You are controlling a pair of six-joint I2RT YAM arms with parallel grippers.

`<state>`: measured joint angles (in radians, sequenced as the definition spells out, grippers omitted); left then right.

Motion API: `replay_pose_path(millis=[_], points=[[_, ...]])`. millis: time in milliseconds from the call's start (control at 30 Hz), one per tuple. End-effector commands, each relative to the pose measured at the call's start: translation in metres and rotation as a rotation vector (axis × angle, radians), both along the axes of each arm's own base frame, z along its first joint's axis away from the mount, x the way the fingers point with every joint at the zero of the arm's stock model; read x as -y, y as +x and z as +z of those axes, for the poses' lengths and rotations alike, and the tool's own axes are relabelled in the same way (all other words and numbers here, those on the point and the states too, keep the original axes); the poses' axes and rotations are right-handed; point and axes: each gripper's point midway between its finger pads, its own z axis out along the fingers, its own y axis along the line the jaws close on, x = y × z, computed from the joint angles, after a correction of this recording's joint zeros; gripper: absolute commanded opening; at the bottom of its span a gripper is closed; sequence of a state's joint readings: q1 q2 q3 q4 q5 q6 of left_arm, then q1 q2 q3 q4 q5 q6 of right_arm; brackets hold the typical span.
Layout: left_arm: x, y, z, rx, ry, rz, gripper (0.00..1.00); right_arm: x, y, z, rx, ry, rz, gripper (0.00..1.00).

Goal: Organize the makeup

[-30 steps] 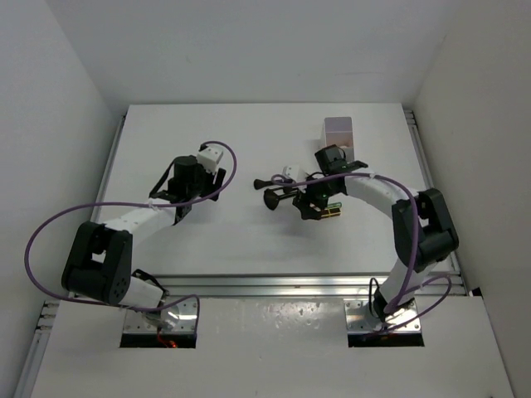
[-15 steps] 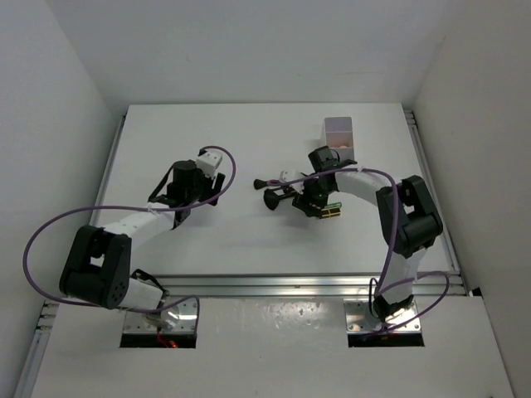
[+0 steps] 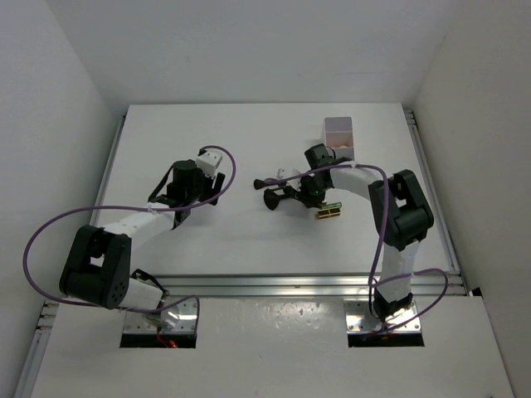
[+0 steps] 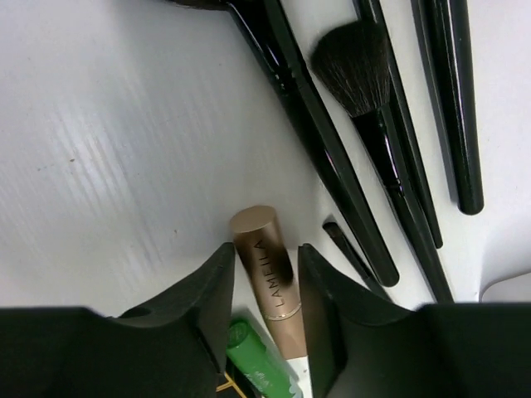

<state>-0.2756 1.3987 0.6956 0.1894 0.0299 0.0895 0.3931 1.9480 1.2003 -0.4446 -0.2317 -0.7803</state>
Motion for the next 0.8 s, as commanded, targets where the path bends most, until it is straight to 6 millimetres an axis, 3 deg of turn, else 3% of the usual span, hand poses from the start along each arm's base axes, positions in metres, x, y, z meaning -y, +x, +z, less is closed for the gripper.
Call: replay_pose_path(millis=[0,167,333,467,500,567,600,633,667,700,733,767], points=[[0.005,0.004,0.019,0.063,-0.024,-0.006,0.72,-0.007,0.011,0.000,0.029,0.007,0.028,0.36],[0.005,0.004,0.019,0.063,-0.024,-0.006,0.72,-0.012,0.008,0.002,0.029,0.034,0.047,0.11],[0.004,0.004,0.019,0.065,-0.016,-0.011,0.72,-0.023,0.012,0.023,0.086,0.092,0.075,0.00],[0.004,0.004,0.015,0.057,-0.014,-0.011,0.72,-0.035,0.028,0.065,0.209,0.207,0.012,0.00],[0.004,0.004,0.015,0.057,-0.014,-0.011,0.72,-0.046,0.044,0.085,0.285,0.284,-0.016,0.00],[0.004,0.004,0.015,0.057,-0.014,-0.011,0.72,-0.046,0.049,0.112,0.306,0.414,-0.109,0.00],[0.004,0.004,0.015,0.057,-0.014,-0.011,0.72,-0.052,0.063,0.140,0.371,0.523,-0.174,0.00],[0.004,0.004,0.015,0.057,-0.014,-0.011,0.72,-0.047,0.072,0.149,0.395,0.615,-0.257,0.00],[0.004,0.004,0.015,0.057,-0.014,-0.011,0.72,-0.040,0.090,0.175,0.486,0.694,-0.300,0.00],[0.004,0.004,0.015,0.057,-0.014,-0.011,0.72,-0.031,0.093,0.179,0.473,0.757,-0.386,0.00],[0.004,0.004,0.015,0.057,-0.014,-0.011,0.72,-0.025,0.108,0.209,0.561,0.871,-0.428,0.00],[0.004,0.004,0.015,0.057,-0.014,-0.011,0.72,-0.013,0.117,0.205,0.590,0.877,-0.516,0.00]])
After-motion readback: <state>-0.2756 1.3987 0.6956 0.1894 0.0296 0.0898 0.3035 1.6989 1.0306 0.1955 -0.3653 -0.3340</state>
